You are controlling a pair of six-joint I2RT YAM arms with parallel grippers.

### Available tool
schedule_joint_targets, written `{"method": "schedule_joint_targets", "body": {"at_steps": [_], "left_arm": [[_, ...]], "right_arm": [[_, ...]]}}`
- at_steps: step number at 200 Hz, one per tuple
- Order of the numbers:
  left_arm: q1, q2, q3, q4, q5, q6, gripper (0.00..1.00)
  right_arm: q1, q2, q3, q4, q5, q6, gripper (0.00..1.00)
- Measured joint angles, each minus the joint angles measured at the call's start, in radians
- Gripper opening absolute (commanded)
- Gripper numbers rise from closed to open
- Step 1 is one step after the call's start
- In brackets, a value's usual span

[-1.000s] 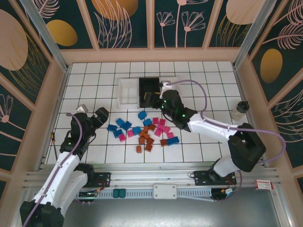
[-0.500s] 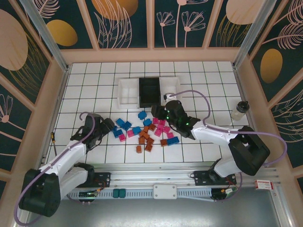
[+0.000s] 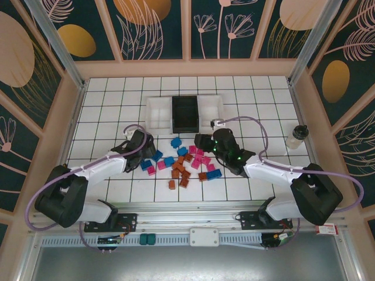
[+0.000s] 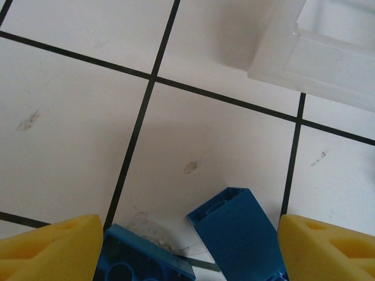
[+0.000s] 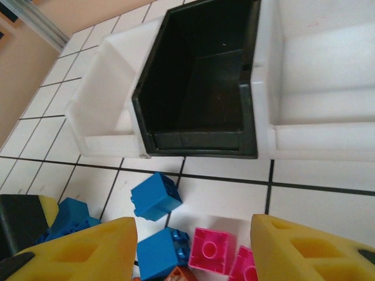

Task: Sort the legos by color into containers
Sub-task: Pick up the lego from the container.

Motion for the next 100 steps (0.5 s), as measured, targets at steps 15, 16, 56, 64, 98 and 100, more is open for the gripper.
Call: {"method": "schedule_joint_targets", "body": {"at_steps": [15,16,56,64,98,100], "left_arm": [[-0.003,0.018,0.019,-0.002,-0.019,0.019,0.77],[-0.003,0.019,0.022,-0.002,-0.02,0.022,0.77],[-0.011,0.084,0.072,0.003,-0.038,0.051,0.73],[-0.017,0.097,0.072,0.004,-0.038,0.055,0.73],[-0.047,0.145,0.072,0.004,-0.035,0.057,0.71],[-0.048,0.147,0.072,0.005,-0.034,0.057,0.71]], "right_arm": [[-0.007,-0.007,-0.011,0.0,-0.006,0.0,0.54],[-0.008,-0.007,-0.012,0.0,-0.006,0.0,0.54],[-0.011,-0.014,-0.022,0.006,-0.011,0.0,0.54],[-0.013,-0.015,-0.023,0.008,-0.013,0.0,0.54],[-0.016,-0.02,-0.027,0.016,-0.017,0.0,0.54],[-0.016,-0.02,-0.028,0.016,-0.017,0.0,0.54]]}}
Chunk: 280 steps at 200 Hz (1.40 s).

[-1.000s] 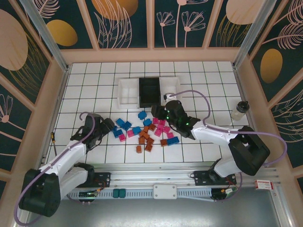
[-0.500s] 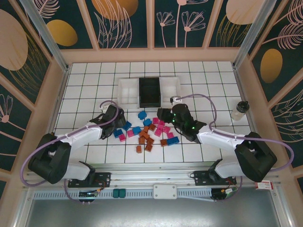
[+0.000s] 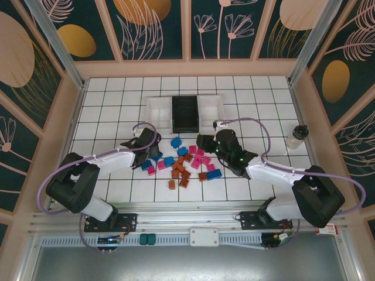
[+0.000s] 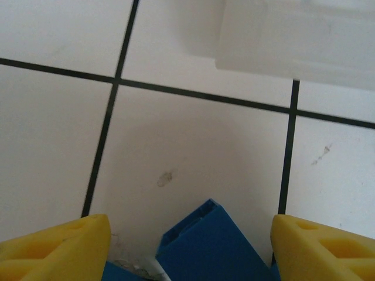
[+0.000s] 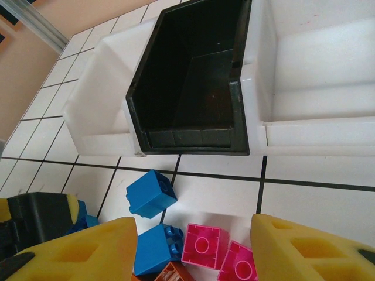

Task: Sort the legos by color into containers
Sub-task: Pick up the lego from the container, then place the lego in the container.

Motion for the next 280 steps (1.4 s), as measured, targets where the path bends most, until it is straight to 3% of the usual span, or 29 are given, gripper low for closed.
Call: {"method": "schedule_joint_targets", "body": {"at_steps": [111,146,193,217,255,280], "left_arm": [[-0.004,0.072,0.003,0.08,0.001,-0.016,0.55],[-0.004,0.07,0.001,0.081,0.003,-0.019,0.44],[-0.004,0.008,-0.02,0.066,0.008,-0.027,0.32],[-0.004,-0.053,-0.011,0.035,0.016,-0.031,0.32],[-0.004,-0.087,0.162,-0.039,0.002,-0.016,0.33],[0.004,-0.005,0.351,-0.045,-0.029,0.008,0.33]], "right_arm": [[-0.006,-0.025,-0.024,0.01,-0.011,0.003,0.54],[-0.011,-0.039,-0.027,0.01,-0.011,0.003,0.54],[-0.018,-0.04,-0.029,0.011,-0.011,0.007,0.54],[-0.019,-0.04,-0.029,0.013,-0.011,0.008,0.54],[-0.023,-0.059,-0.042,0.013,-0.012,0.011,0.54],[-0.028,-0.073,-0.05,0.013,-0.013,0.02,0.54]]}}
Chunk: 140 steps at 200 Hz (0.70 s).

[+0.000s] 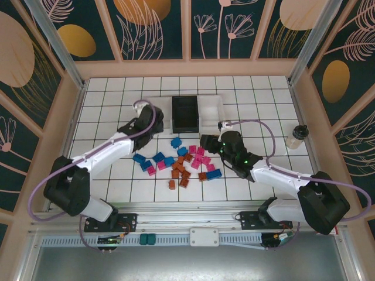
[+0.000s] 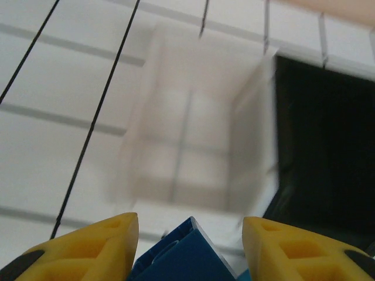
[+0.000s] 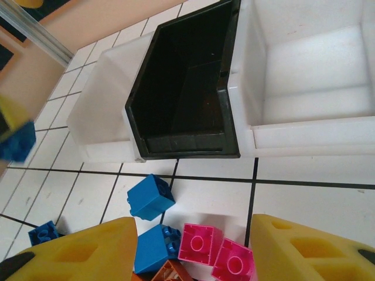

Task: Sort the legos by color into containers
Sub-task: Place the lego in the container.

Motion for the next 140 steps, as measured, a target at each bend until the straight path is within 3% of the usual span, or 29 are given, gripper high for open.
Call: {"method": "schedule_joint_targets", "body": {"at_steps": [37,74,115,140], "left_arm": [[0.053,0.203,0.19,-0.001,-0.001,0.028,0.45],[0.071,0.349,0.309,-0.034,0.006,0.051,0.67],[0.071,0.3,0.333,-0.037,0.053,0.055,0.89],[0.071,0.132,0.244,0.008,0.111,0.045,0.95]], "right_arm": [[-0.002,-0.042,-0.033,-0.007,-0.003,0.01,0.55],[-0.004,-0.093,-0.064,-0.039,-0.003,0.013,0.63],[-0.006,-0.123,-0.093,-0.096,-0.004,0.026,0.66],[-0.007,-0.125,-0.098,-0.154,-0.013,0.025,0.66]]}}
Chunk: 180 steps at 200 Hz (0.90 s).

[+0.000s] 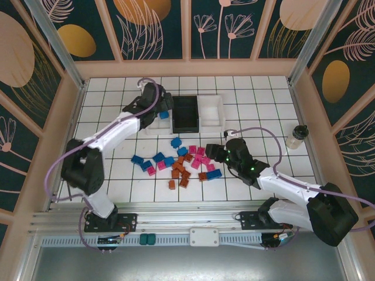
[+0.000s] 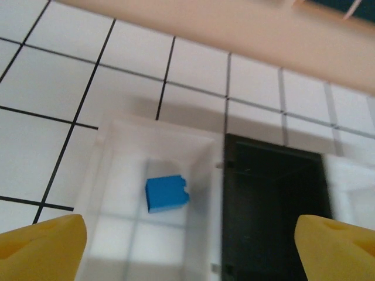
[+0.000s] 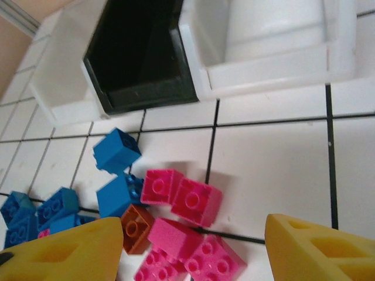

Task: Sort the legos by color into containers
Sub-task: Place the lego in the container, then pick up the lego from the bottom-center of the table.

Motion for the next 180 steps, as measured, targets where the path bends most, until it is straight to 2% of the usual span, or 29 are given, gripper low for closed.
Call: {"method": "schedule_joint_targets", "body": {"at_steps": [38,66,97,131,157,180], "left_arm": [[0.0,-0.323,-0.237,0.113,0.08,-0.047,0.98],[0.0,-0.463,-0.428,0.141,0.112,-0.078,0.98],[0.0,-0.575,-0.578,0.111,0.124,-0.101,0.98],[0.0,-0.691,-0.634,0.091,0.121,-0.114,0.98],[0.0,-0.714,-0.644,0.09,0.116,-0.115,0.98],[0.0,-0.711,-0.66,0.088,0.114,-0.116,0.98]], "right_arm": [[0.0,0.048,-0.001,-0.075,-0.028,-0.011,0.65],[0.015,0.155,0.026,-0.139,-0.048,-0.044,0.64],[0.078,0.282,0.114,-0.221,-0.026,-0.077,0.64],[0.133,0.341,0.179,-0.285,0.015,-0.097,0.61],[0.143,0.352,0.196,-0.33,0.04,-0.099,0.56],[0.143,0.352,0.196,-0.372,0.058,-0.098,0.56]]}}
